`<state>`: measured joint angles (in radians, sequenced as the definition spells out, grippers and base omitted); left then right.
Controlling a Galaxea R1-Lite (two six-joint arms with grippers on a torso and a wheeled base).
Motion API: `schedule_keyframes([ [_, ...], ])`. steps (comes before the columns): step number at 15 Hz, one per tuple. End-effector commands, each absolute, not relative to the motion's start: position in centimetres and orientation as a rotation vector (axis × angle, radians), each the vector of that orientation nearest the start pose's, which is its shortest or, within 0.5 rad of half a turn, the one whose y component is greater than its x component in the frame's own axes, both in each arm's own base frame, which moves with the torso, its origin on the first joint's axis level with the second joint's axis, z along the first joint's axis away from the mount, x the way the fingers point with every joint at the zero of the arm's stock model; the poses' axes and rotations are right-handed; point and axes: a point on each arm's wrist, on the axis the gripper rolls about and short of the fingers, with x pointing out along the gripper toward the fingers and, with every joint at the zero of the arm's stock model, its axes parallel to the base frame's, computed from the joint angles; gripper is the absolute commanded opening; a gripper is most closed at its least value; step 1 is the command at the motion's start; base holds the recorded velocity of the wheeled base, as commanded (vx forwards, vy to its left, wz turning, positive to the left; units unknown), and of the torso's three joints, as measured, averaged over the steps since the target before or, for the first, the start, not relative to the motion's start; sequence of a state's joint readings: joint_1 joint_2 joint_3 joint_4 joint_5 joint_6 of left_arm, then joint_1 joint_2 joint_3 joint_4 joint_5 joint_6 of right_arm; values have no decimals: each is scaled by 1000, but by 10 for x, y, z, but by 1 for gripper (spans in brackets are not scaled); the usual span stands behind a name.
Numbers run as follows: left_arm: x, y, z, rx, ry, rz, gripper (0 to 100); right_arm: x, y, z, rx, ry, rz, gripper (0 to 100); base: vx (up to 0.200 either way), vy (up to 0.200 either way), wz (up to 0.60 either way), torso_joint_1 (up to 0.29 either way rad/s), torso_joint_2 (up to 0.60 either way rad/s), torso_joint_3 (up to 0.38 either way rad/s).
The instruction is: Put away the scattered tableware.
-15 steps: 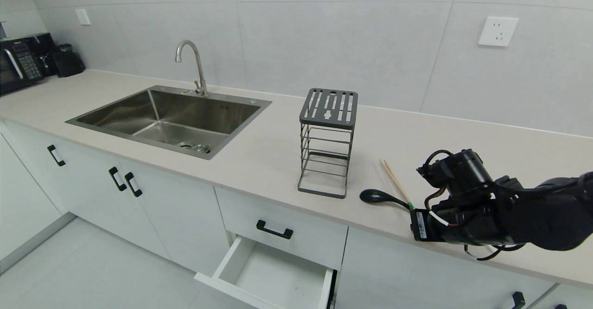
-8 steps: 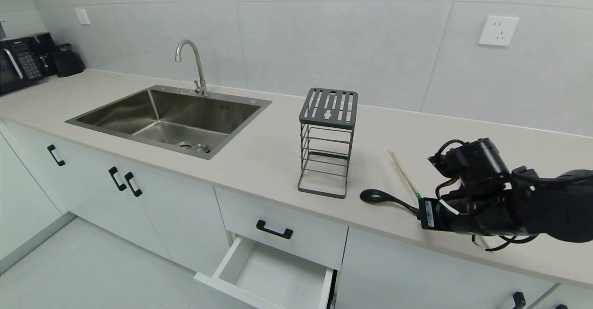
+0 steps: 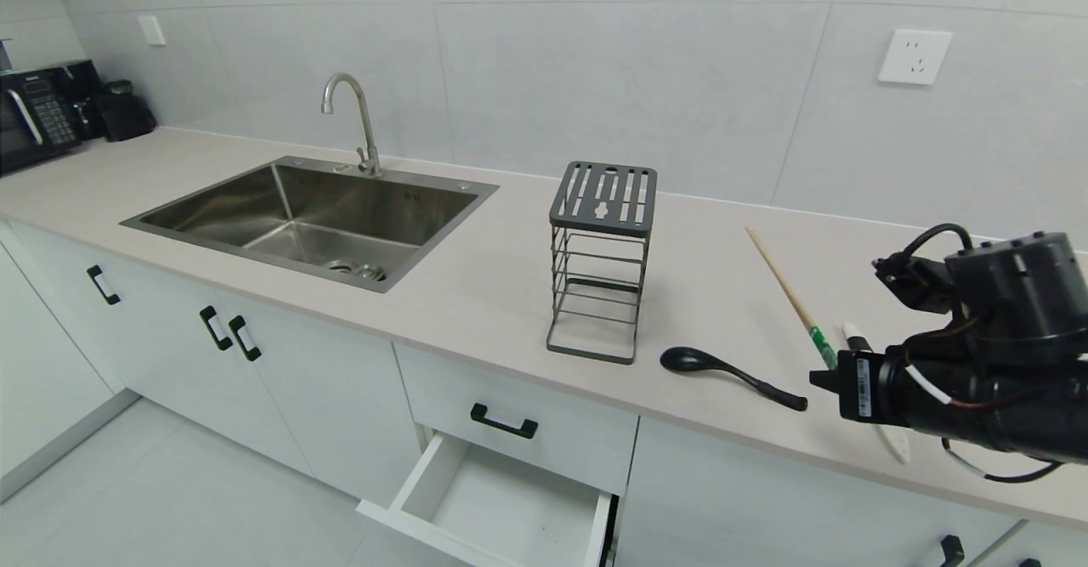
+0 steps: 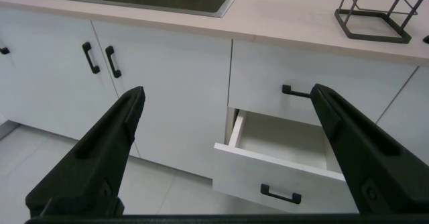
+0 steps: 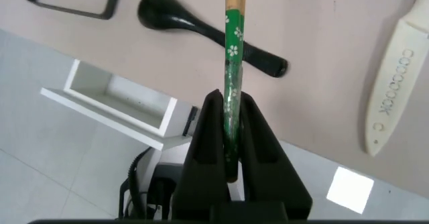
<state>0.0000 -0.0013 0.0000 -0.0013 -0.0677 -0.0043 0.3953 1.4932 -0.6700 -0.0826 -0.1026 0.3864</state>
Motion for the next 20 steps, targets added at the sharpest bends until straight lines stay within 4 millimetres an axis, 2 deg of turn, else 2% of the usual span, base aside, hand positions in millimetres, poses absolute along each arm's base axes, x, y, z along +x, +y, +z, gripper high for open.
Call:
schedule_keyframes([
  [1, -23, -2, 76, -5, -1, -67, 100, 193, 79, 176, 211, 652, 171, 0, 0, 0, 0, 0, 0, 0],
  [3, -23, -2, 76, -5, -1, -67, 100, 182, 77, 190, 196, 546, 283, 0, 0, 0, 0, 0, 0, 0],
  [8, -23, -2, 76, -5, -1, -67, 100, 166, 74, 193, 135, 462, 464, 0, 0, 0, 0, 0, 0, 0],
  [10, -23, -2, 76, -5, -1, -67, 100, 161, 80, 195, 72, 446, 583, 0, 0, 0, 0, 0, 0, 0],
  [13, -23, -2, 76, -5, -1, -67, 100, 138, 112, 192, 12, 467, 807, 0, 0, 0, 0, 0, 0, 0],
  [16, -23, -2, 76, -5, -1, -67, 100, 130, 124, 196, -8, 456, 888, 0, 0, 0, 0, 0, 0, 0],
  [20, -23, -2, 76, -5, -1, -67, 100, 116, 133, 182, -56, 506, 972, 0, 0, 0, 0, 0, 0, 0],
])
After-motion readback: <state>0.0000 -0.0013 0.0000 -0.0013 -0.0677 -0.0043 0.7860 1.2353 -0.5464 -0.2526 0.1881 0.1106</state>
